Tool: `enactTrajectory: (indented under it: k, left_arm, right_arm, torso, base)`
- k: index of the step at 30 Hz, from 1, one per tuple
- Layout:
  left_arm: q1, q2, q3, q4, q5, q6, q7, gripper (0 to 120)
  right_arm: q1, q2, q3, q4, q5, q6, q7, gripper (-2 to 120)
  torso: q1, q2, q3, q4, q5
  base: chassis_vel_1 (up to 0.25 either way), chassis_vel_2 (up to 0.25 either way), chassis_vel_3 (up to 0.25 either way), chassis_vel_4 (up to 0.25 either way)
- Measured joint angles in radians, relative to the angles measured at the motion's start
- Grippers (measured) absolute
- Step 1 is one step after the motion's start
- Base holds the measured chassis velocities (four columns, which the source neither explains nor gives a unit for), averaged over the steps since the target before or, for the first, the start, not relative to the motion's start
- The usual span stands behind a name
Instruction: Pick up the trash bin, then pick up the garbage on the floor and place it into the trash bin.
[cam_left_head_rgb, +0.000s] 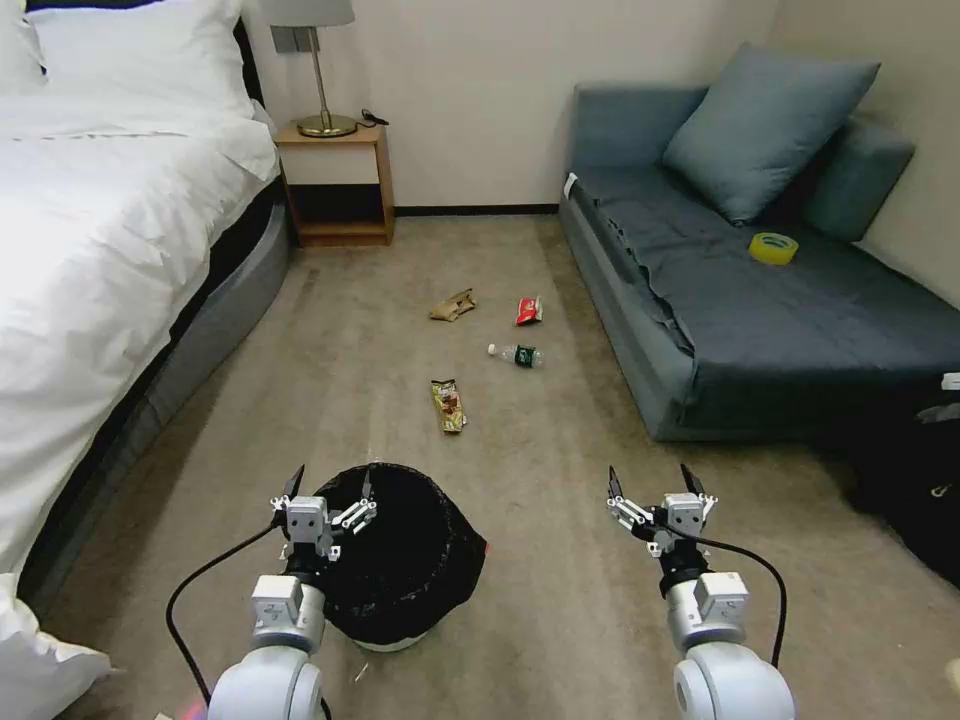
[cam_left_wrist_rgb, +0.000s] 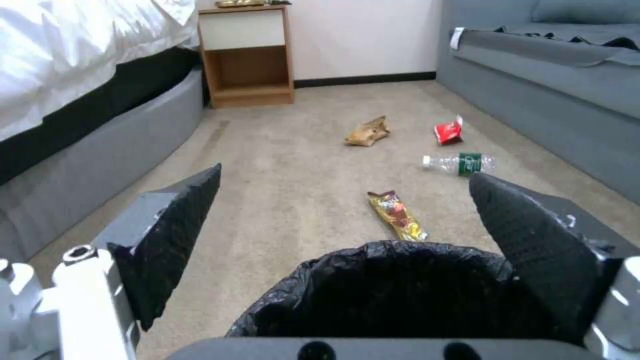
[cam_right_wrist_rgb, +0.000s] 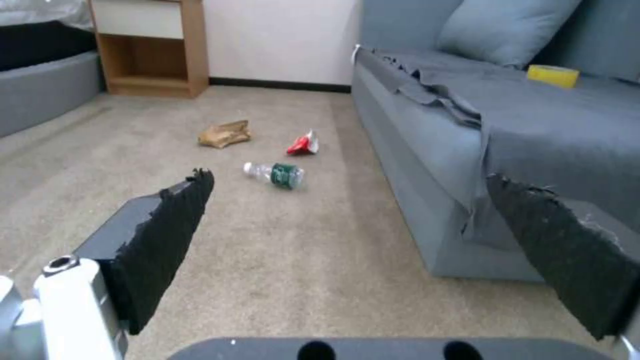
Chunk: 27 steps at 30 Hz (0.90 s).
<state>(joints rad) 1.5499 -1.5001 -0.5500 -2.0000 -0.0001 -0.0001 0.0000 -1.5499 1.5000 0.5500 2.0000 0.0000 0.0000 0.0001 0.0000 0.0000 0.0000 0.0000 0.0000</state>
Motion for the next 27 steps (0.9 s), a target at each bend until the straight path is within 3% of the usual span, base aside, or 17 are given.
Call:
enactTrajectory:
  k: [5, 8, 9, 12, 13, 16, 24, 27]
  left_arm:
    - [0.002, -0.001, -0.008, -0.018, -0.006, 0.024, -0.002, 100]
    - [0.008, -0.009, -0.047, -0.106, -0.032, 0.117, -0.024, 100]
    - [0.008, -0.009, -0.047, -0.106, -0.032, 0.117, -0.024, 100]
    - [0.017, -0.019, -0.096, -0.217, -0.066, 0.239, -0.05, 100]
    - [0.017, -0.019, -0.096, -0.217, -0.066, 0.239, -0.05, 100]
    - [0.024, -0.027, -0.133, -0.303, -0.091, 0.333, -0.07, 100]
    - [0.025, -0.026, -0.138, -0.313, -0.099, 0.35, -0.074, 100]
    - [0.031, 0.062, -0.151, -0.318, -0.211, 0.455, -0.152, 100]
  right_arm:
    - [-0.002, 0.001, 0.0, 0.017, 0.0, -0.012, 0.013, 100]
    - [-0.012, 0.008, 0.005, 0.11, 0.006, -0.082, 0.084, 100]
    - [-0.012, 0.008, 0.005, 0.11, 0.006, -0.082, 0.084, 100]
    - [-0.027, 0.018, 0.011, 0.233, 0.014, -0.177, 0.181, 100]
    - [-0.027, 0.018, 0.011, 0.233, 0.014, -0.177, 0.181, 100]
    - [-0.042, 0.02, 0.017, 0.329, 0.03, -0.245, 0.257, 100]
    - [-0.053, -0.033, 0.024, 0.36, 0.078, -0.278, 0.292, 100]
    - [-0.047, -0.041, 0.024, 0.352, 0.084, -0.286, 0.299, 100]
  torso:
    - [0.0, 0.0, 0.0, 0.0, -0.0002]
    - [0.0, 0.0, 0.0, 0.0, 0.0]
    - [0.0, 0.0, 0.0, 0.0, 0.0]
    - [0.0, 0.0, 0.0, 0.0, 0.0]
    - [0.0, 0.0, 0.0, 0.0, 0.0]
    - [0.0, 0.0, 0.0, 0.0001, 0.0006]
    - [0.0, 0.0, 0.0, -0.0001, -0.0003]
    - [0.0, 0.0, 0.0, 0.0, -0.0001]
  base:
    - [0.0, 0.0, 0.0, 0.0]
    - [0.0, 0.0, 0.0, 0.0]
    - [0.0, 0.0, 0.0, 0.0]
    - [0.0, 0.0, 0.0, 0.0]
    - [0.0, 0.0, 0.0, 0.0]
    - [0.0, 0.0, 0.0, 0.0]
    - [0.0, 0.0, 0.0, 0.0]
    - [0.0, 0.0, 0.0, 0.0]
